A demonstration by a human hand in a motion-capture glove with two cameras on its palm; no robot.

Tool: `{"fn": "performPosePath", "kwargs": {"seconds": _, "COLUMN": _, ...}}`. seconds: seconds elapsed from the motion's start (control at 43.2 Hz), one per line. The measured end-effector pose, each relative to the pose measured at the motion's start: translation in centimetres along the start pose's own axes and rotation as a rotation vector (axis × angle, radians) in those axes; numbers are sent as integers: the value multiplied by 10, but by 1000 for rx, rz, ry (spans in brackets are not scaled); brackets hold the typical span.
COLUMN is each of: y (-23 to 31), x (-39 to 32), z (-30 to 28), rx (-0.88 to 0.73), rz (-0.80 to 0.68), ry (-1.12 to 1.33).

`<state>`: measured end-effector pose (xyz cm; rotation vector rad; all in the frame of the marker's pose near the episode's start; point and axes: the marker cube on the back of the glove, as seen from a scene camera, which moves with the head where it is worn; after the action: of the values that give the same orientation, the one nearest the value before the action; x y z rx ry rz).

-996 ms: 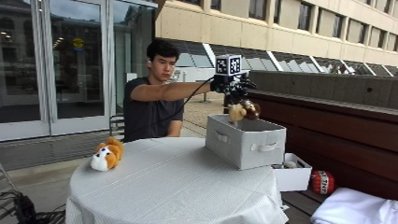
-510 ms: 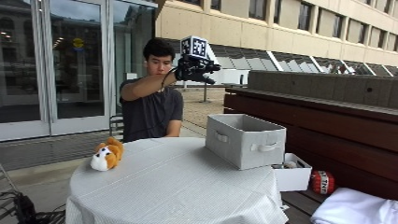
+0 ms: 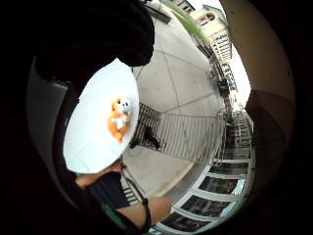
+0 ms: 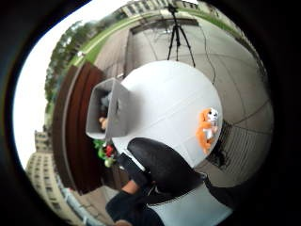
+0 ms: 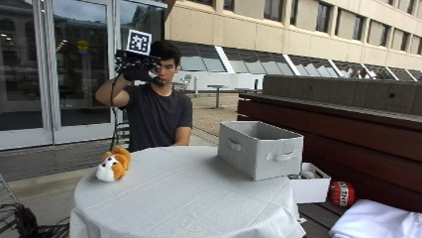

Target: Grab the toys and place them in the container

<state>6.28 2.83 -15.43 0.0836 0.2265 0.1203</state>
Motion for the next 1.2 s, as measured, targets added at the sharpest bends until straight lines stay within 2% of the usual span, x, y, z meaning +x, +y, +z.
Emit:
{"fn": "performPosePath", "kwargs": {"seconds": 0.093, "y": 15, "x": 26, "z": 13, "rx": -31, "rz": 12, "ry": 5}}
{"fn": "performPosePath", "kwargs": {"seconds": 0.185, "y": 38, "x": 51, "z": 34, "rx": -164, "rz": 9, "ry": 5}}
{"fn": "performPosePath", "kwargs": {"seconds": 0.463, "y": 36, "x": 72, "z": 154, "rx": -195, "rz": 104, "ry": -27}}
{"fn": "performPosePath", "kwargs": {"seconds": 0.533, "y": 38, "x": 75, "z": 180, "rx": -203, "rz": 49, "ry": -37}}
{"fn": "performPosePath", "kwargs": {"seconds": 0.764, "y": 54, "x": 73, "z": 255, "rx": -265, "rz": 15, "ry": -52}}
{"fn": "performPosePath", "kwargs": {"seconds": 1.204, "y": 58, "x": 68, "z": 333, "rx": -437, "rz": -46, "ry": -55}}
